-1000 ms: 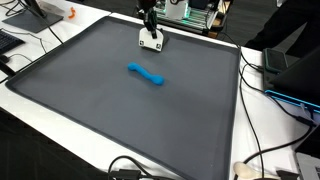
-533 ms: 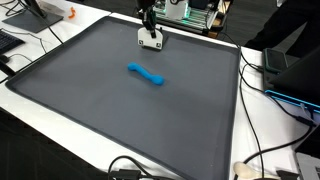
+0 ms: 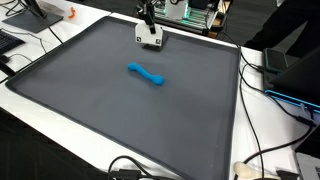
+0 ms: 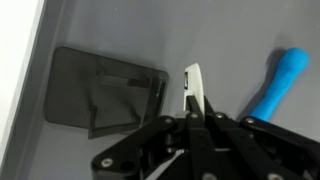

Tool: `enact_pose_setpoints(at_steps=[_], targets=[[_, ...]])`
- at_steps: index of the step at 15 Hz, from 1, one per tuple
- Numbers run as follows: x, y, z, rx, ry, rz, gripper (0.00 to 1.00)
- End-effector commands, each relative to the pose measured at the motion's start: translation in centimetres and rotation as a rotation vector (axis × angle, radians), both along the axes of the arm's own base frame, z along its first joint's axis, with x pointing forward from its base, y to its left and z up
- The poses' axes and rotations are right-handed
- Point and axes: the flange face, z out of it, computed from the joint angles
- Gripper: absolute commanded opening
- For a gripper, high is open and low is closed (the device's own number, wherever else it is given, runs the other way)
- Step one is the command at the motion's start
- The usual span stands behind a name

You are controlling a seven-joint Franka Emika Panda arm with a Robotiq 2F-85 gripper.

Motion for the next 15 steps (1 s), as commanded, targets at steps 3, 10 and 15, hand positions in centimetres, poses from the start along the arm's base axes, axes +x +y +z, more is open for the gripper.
enact_pose_setpoints(at_steps=[3, 10, 15], targets=[[3.3, 1.3, 5.7, -0.007, 0.055, 0.216, 0.01], [8.8, 4.8, 10.0, -0.031, 0.253, 0.515, 0.01], [11.7, 8.2, 8.9, -0.079, 0.29, 0.758, 0.01]])
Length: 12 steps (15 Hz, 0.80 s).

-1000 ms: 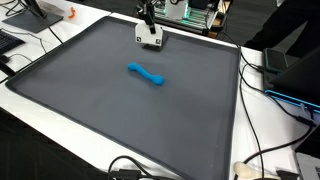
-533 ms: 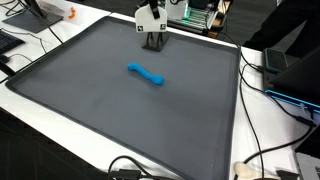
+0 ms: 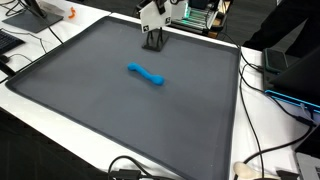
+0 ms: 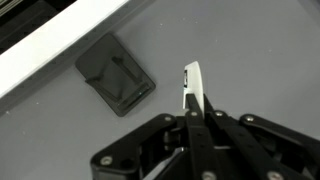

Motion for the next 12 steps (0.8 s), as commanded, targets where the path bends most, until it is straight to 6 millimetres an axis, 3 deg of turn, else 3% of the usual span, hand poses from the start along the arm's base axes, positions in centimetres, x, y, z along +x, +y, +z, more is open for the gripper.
enact_pose_setpoints(at_steps=[1, 10, 12], targets=[[2.3, 2.2, -1.5, -0.03, 0.025, 0.194, 0.01], [3.8, 5.1, -2.4, -0.111, -0.058, 0.648, 0.01], [3.5, 4.8, -2.1, -0.096, -0.045, 0.575, 0.04]])
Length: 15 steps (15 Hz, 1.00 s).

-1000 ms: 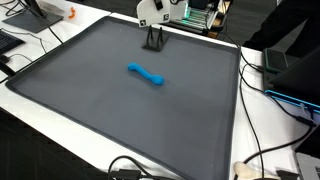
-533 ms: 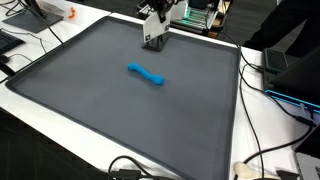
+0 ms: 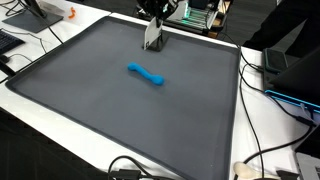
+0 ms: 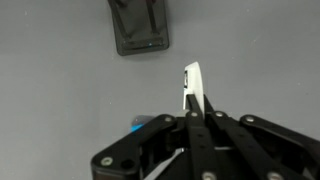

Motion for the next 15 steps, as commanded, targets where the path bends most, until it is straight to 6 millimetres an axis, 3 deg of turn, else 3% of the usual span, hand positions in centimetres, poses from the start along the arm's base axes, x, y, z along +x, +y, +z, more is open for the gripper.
enact_pose_setpoints(at_steps=[1, 7, 15], targets=[[0.0, 0.0, 0.1, 0.0, 0.0, -0.001, 0.04], [0.1, -0.1, 0.1, 0.0, 0.0, -0.002, 0.01], [3.0, 3.5, -3.0, 0.059, -0.118, 0.085, 0.01]])
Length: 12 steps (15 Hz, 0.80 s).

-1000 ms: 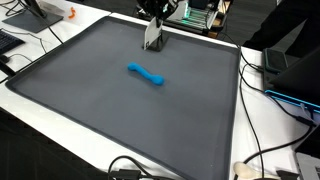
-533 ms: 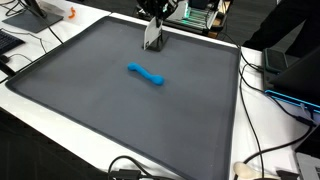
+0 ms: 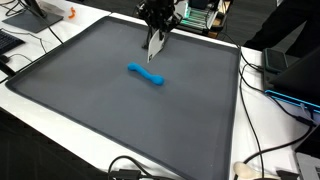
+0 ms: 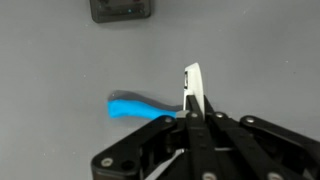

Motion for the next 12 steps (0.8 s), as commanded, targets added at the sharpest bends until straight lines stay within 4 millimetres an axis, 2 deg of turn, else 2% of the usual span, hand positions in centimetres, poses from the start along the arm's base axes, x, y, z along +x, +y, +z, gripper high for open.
enact_pose_setpoints(at_steps=[1, 6, 12], targets=[[1.5, 1.7, -1.7, 0.014, -0.034, 0.048, 0.01], [3.0, 2.6, -3.8, 0.0, -0.031, 0.079, 0.01], [4.5, 2.6, -5.6, -0.037, -0.022, 0.105, 0.01]])
